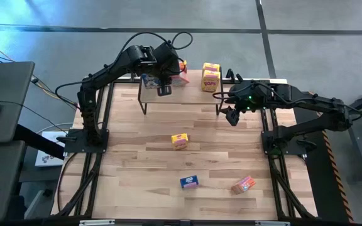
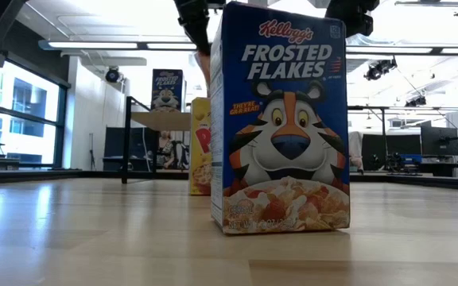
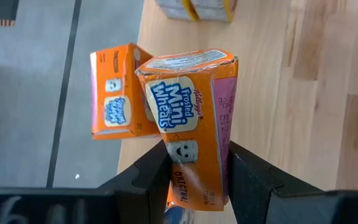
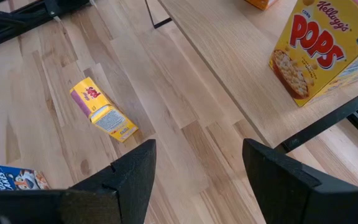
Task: Stack cereal on shelf
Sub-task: Put the left orange cereal box on the shelf aligned with the other orange cereal box
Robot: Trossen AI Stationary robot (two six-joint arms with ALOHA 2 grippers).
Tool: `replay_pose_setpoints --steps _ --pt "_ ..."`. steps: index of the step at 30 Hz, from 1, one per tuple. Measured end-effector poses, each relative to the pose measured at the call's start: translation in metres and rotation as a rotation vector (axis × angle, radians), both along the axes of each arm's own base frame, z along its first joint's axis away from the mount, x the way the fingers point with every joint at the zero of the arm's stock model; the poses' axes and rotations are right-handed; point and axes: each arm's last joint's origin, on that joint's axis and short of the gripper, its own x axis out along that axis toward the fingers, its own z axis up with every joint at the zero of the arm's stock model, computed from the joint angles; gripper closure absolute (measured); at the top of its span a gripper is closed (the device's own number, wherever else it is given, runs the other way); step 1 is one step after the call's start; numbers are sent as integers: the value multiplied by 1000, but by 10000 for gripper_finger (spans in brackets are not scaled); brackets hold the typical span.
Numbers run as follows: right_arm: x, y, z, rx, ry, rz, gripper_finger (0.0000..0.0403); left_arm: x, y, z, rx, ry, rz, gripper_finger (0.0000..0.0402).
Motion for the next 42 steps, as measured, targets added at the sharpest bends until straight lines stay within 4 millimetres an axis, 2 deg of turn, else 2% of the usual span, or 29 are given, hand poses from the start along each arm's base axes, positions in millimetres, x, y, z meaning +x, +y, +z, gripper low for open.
replay_pose_setpoints --steps 14,21,42 --pt "0 0 0 1 0 1 171 3 2 -7 -57 11 -5 275" --pt "0 0 0 1 0 1 171 10 8 -20 -64 60 2 275" --pt "0 0 0 0 0 1 171 9 11 -20 -36 77 7 275"
